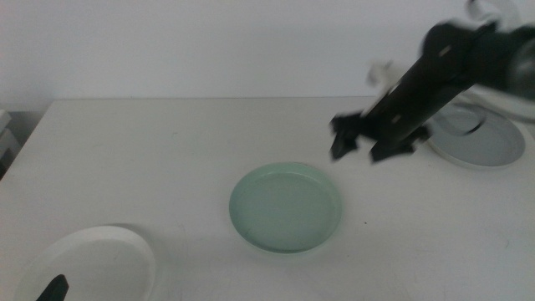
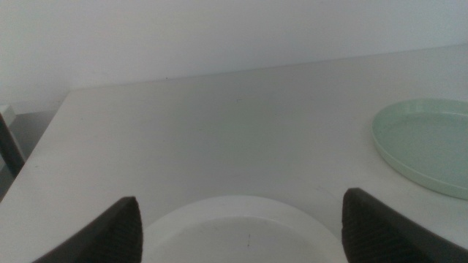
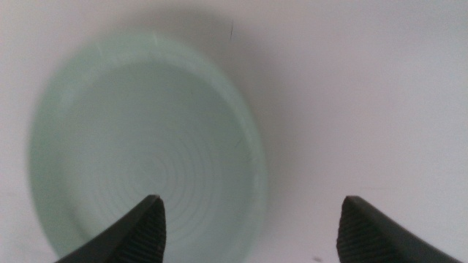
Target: Stack the three bowls on top of each other.
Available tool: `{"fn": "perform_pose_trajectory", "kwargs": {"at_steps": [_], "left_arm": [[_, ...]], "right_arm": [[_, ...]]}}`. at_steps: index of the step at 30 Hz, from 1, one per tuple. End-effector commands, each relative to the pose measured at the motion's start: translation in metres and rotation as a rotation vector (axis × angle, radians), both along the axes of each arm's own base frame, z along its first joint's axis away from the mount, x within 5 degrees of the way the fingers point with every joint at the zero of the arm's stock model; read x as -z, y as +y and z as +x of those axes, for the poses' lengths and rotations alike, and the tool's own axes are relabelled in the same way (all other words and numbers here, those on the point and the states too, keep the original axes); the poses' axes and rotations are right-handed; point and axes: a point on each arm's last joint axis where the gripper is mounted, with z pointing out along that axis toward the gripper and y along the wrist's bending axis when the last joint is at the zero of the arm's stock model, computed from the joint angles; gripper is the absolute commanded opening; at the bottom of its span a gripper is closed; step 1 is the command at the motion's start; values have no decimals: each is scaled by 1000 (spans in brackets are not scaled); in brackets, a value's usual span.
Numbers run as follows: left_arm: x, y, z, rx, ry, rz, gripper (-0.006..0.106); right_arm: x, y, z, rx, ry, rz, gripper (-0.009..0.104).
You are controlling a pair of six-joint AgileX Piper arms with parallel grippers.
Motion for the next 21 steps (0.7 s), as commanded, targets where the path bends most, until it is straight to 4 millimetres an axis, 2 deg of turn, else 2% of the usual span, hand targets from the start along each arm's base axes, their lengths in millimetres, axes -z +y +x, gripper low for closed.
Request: {"fn": "perform_pose_trajectory", "kwargs": {"at_steps": [1,6,10,14,17,21], "left_arm": [[-9,1,0,-9,-90,-40,105],[-9,1,0,-9,-90,-40,105],[-9,1,0,-9,-90,-40,105],[-9,1,0,-9,-90,-40,105],[-9,1,0,-9,-90,-40,105],[-9,1,0,-9,-90,-40,105]], "right_arm": [[-66,-28,-7,44,-176,18,61],[-121,-92,-9,157,-249,-41,61],[-140,-142,0,274,-302,-91,60],[-137,-191,17,386,-331,-144,60],[-126,-225,30,450,-309,-163,59],[-100,-265,50,516,-290,-184,59]]}}
